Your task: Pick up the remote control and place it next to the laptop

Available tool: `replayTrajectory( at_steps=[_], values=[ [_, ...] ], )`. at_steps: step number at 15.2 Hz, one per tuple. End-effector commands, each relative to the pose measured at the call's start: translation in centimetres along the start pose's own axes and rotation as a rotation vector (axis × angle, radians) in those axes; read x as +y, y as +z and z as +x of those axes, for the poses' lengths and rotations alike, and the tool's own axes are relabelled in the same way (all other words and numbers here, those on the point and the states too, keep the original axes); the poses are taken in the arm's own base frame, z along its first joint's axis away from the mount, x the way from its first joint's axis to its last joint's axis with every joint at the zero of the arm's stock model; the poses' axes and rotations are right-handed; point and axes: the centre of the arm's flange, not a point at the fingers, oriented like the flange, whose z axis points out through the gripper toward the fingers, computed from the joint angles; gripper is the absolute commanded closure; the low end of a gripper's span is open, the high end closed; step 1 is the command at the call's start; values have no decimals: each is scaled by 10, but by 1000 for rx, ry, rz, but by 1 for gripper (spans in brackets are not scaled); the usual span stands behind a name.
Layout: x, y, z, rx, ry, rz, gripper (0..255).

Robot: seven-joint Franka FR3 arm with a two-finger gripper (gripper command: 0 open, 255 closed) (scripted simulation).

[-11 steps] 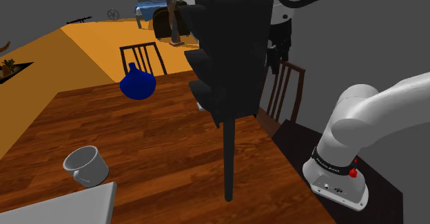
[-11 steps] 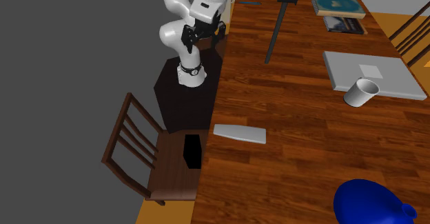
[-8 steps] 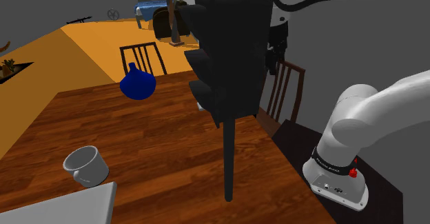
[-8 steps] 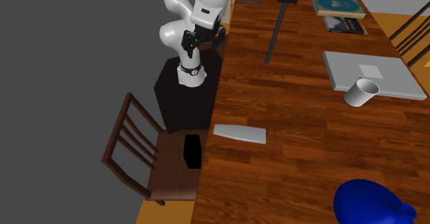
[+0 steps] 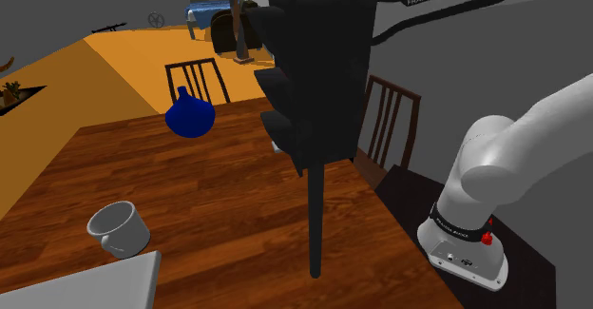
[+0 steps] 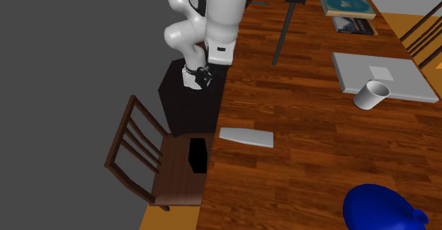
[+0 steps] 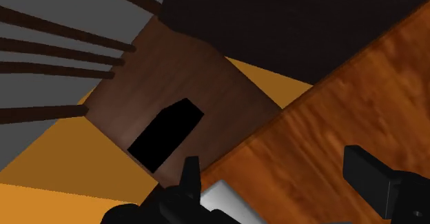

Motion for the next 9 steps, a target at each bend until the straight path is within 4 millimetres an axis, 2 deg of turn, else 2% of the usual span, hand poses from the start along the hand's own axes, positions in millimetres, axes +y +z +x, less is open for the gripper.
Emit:
replayTrajectory(
  at_steps=[1, 9],
  values=[
    [9, 16, 20, 20, -76, 5, 0],
    [21, 68, 102, 93, -366, 30, 0]
  ],
)
